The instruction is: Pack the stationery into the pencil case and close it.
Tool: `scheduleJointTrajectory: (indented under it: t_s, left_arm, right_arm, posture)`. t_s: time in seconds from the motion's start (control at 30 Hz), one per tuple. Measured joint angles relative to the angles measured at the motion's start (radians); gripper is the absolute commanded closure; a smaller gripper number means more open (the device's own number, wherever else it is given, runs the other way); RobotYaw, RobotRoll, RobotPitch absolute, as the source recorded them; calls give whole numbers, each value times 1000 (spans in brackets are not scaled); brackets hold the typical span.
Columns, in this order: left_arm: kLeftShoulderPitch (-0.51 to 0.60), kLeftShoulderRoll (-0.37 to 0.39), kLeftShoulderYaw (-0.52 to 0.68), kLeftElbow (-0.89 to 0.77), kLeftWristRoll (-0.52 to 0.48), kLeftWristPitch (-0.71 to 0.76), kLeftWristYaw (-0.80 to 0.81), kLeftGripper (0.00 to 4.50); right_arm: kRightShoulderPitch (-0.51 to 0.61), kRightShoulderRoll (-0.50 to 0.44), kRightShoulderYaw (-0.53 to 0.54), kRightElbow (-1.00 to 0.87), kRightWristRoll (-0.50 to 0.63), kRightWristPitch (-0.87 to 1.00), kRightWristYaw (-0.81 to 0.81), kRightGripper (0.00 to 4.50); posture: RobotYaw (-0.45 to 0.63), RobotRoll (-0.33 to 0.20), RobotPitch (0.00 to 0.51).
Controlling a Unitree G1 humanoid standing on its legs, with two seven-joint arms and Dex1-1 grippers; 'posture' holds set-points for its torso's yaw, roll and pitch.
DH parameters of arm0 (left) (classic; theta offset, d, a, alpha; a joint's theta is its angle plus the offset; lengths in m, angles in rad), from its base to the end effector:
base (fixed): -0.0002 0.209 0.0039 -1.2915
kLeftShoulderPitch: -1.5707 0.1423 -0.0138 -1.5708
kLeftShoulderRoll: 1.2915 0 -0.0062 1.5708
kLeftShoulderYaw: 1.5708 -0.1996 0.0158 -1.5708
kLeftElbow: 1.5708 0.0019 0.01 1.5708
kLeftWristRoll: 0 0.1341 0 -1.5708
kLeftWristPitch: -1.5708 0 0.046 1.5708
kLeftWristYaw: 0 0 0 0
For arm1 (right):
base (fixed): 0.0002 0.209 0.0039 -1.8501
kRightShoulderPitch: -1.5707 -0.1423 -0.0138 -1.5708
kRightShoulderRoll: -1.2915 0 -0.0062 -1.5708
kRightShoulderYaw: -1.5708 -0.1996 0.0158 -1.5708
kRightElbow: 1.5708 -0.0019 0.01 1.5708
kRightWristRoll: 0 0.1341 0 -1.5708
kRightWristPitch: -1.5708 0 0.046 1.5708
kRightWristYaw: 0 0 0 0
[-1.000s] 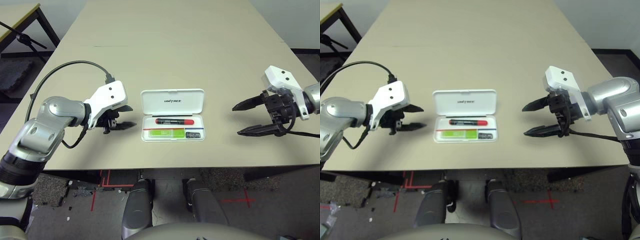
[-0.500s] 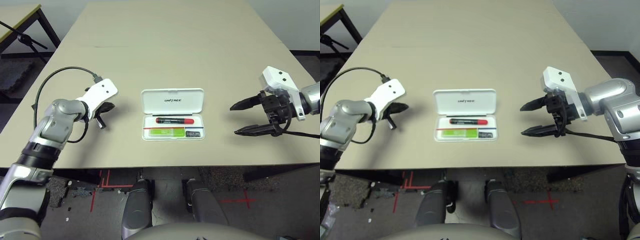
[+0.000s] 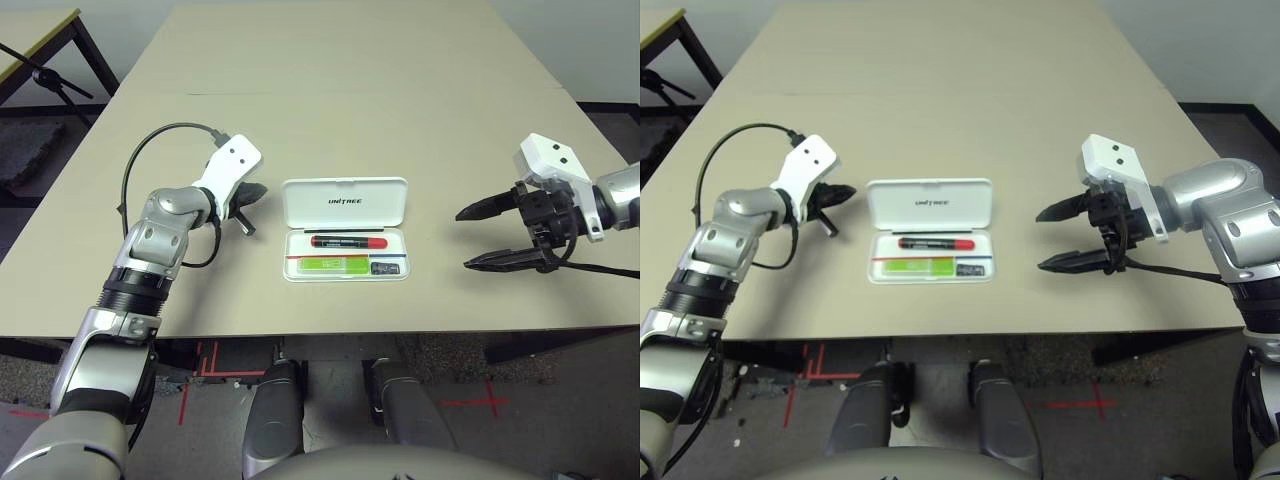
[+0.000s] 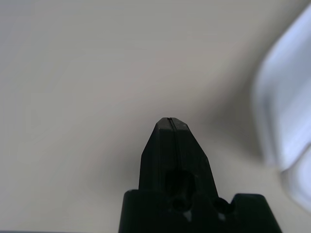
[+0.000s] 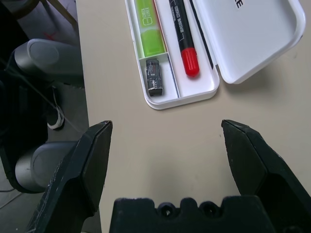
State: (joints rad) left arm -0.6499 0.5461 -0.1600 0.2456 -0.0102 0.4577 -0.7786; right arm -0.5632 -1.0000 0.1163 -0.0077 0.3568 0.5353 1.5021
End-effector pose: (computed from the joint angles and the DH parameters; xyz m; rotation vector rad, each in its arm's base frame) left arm 0.3147 0.2188 0.1499 0.5186 0.2894 -0.7073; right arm 0.2702 -0.2862 0.2182 -0.5003 0.4844 1.3426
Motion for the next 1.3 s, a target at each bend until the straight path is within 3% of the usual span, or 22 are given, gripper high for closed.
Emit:
scheduleJointTrajectory:
  t_s: [0.23, 0.53, 0.9, 1.3]
  left_arm:
    - [18, -10, -1, -115, -75, 25, -108, 4478]
    - [119, 58, -15, -280, -194, 26, -307, 4478]
    - [181, 107, -111, -305, -160, 0, -348, 4478]
    - [187, 112, -127, -285, -140, -28, -348, 4478]
  right_arm:
    - [1, 0, 0, -4, 0, 0, -11, 0]
    - [2, 0, 0, -5, -3, -4, -17, 0]
    - [-3, 8, 10, 5, -9, -21, -17, 0]
    - [-3, 19, 23, 8, -29, -32, -25, 0]
  posture:
    - [-28, 0, 128]
    - [-23, 0, 120]
    - [-21, 0, 117]
    - [-24, 0, 118]
